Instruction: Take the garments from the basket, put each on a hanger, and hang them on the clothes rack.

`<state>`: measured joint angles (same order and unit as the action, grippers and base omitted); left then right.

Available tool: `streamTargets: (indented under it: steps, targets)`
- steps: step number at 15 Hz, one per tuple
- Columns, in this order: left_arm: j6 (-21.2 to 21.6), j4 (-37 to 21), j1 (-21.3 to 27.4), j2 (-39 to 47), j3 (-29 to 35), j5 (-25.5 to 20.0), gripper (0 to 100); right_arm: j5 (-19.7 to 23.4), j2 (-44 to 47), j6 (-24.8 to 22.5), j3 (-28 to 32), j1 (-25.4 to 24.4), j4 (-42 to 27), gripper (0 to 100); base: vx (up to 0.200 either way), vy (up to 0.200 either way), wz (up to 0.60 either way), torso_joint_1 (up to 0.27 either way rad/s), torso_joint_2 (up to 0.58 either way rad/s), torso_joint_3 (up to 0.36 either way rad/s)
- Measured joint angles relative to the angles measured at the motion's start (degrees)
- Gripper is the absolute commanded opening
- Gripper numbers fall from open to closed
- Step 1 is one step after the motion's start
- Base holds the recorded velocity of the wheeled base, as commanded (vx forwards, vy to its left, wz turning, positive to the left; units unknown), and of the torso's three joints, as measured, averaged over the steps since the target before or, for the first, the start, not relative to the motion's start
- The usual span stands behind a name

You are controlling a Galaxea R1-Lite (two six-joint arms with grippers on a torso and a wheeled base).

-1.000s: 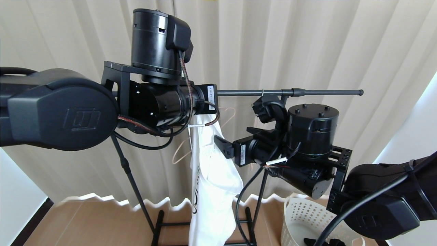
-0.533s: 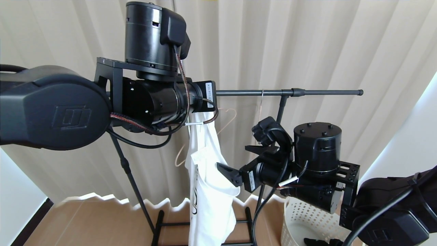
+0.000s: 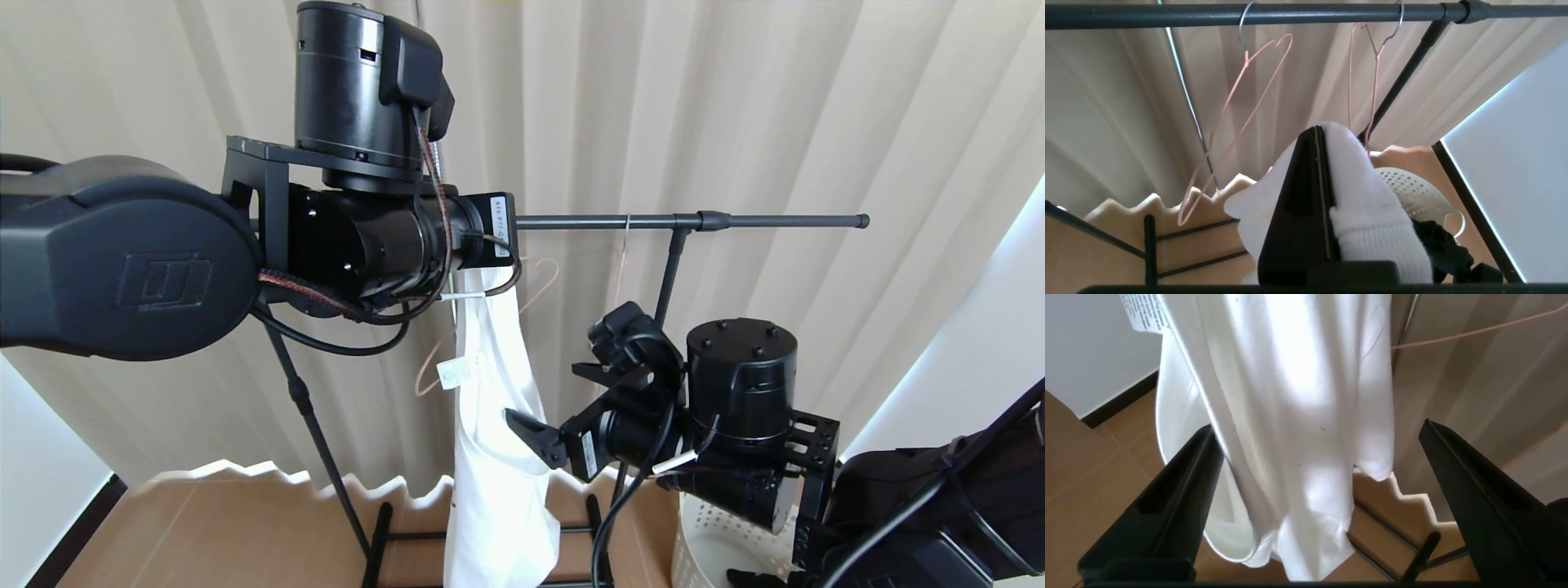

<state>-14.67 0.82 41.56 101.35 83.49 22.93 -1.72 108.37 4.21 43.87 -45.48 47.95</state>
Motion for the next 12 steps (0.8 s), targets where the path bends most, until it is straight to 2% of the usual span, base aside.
streamTargets:
  steps: [9, 10, 12]
  targets:
    - [0.0, -0.02, 0.11, -0.22, -0.01, -0.02, 0, -1.26, 3.23, 0.06, 2.18, -1.49, 0.09, 100, 0.0, 0.0, 0.0, 0.0, 0.0, 0.0]
    - [0.0, -0.04, 0.11, -0.3, -0.04, -0.02, 0, -1.32, 3.61, 0.09, 2.54, -1.49, 0.09, 0, 0.0, 0.0, 0.0, 0.0, 0.0, 0.0]
    - [0.0, 0.0, 0.11, -0.44, -0.39, -0.02, 0, -1.34, 4.06, 0.39, 3.04, -1.45, 0.11, 0, 0.0, 0.0, 0.0, 0.0, 0.0, 0.0]
